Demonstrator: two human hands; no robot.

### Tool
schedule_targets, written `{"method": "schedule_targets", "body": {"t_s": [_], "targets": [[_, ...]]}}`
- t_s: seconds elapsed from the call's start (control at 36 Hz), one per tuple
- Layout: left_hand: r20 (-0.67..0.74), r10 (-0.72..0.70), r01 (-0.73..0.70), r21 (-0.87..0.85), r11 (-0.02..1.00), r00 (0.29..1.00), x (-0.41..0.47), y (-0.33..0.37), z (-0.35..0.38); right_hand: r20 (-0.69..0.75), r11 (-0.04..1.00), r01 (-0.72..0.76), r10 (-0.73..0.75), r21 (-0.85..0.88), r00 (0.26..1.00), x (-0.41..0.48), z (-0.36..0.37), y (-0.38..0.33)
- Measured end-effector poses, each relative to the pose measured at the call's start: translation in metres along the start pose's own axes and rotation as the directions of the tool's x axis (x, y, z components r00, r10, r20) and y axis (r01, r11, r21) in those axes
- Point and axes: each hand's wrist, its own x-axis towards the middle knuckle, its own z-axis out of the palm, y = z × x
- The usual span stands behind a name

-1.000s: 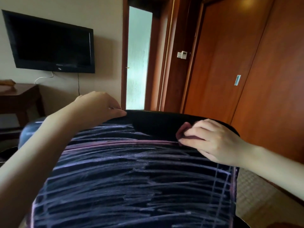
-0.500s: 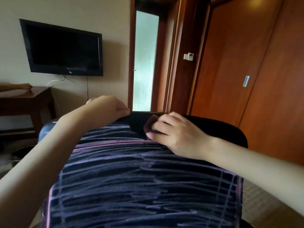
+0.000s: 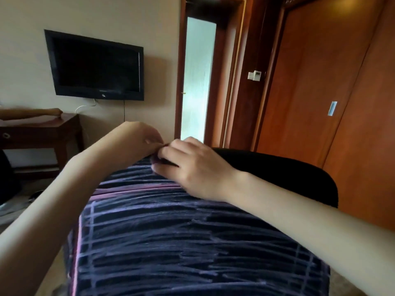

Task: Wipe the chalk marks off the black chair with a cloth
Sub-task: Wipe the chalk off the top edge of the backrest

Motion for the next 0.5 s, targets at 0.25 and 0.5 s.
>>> {"method": "schedule_targets", "body": {"t_s": [0.25,0.5], "targets": [[-0.146,0.076,-0.076,0.005,0.997,0.986,-0.011,-0.017,0.007,0.143,0.997,-0.045,0.053,-0.063,0.988,-0.08,-0.019,0.018],[-0.32,0.048,-0.056,-0.016,0.998,0.946,-0.032,-0.038,-0.003,-0.007,1.0,0.007,-0.007,0.012,1.0,-0.01,-0.018,-0.001]]}}
